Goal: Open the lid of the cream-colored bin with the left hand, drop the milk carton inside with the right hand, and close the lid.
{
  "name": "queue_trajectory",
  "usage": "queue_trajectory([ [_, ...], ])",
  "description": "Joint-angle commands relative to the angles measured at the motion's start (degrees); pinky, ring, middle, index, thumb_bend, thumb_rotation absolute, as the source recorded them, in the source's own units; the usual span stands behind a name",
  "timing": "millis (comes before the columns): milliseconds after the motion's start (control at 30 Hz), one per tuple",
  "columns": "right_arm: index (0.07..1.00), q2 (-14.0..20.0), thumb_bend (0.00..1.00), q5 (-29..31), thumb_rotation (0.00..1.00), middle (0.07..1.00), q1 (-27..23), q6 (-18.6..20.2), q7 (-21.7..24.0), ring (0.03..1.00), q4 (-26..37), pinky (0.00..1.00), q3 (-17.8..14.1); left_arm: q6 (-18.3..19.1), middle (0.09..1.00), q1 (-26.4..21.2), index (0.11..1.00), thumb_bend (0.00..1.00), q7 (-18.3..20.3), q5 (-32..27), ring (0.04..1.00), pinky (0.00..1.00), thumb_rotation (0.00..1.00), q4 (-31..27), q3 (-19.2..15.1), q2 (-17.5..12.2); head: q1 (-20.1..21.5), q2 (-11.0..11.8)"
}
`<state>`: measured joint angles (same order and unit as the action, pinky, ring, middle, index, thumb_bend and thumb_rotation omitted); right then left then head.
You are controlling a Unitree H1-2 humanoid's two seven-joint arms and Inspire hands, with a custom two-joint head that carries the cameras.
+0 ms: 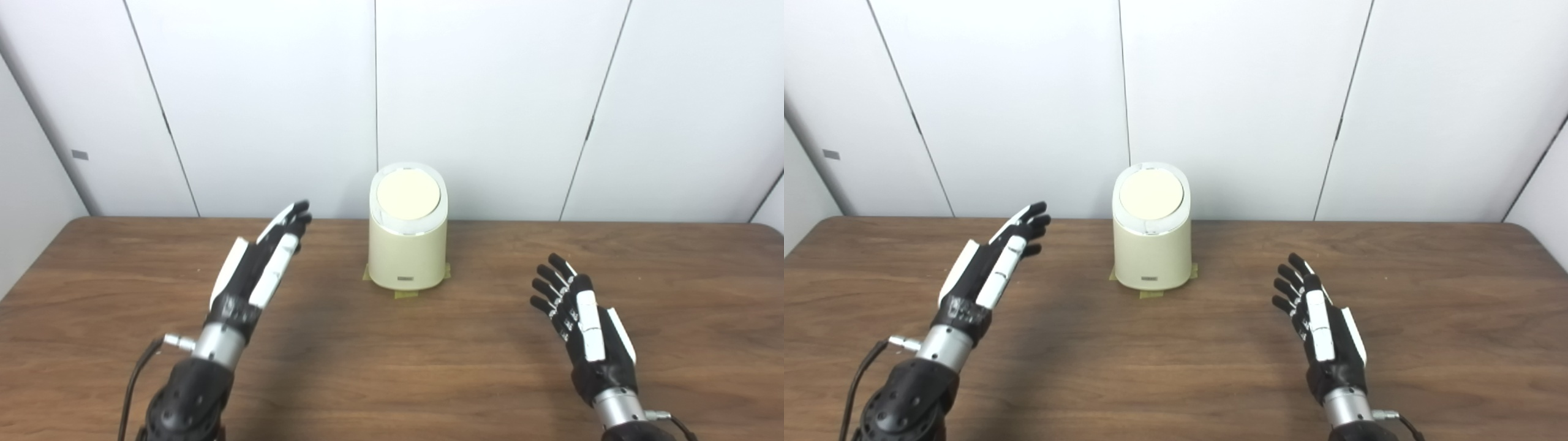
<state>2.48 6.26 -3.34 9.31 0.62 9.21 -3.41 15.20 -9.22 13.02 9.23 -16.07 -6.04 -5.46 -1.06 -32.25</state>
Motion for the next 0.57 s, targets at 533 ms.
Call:
queue_trajectory([
  [533, 0.974, 3.61, 0.68, -1.05, 1.00, 1.000, 0.40, -1.15, 2.92, 1.000, 5.17, 1.00, 0.99, -0.51, 1.000, 11.09, 1.000, 0.46, -5.49, -16.67, 1.000, 1.00, 1.00, -5.41, -2.16, 5.55, -0.90, -1.08],
])
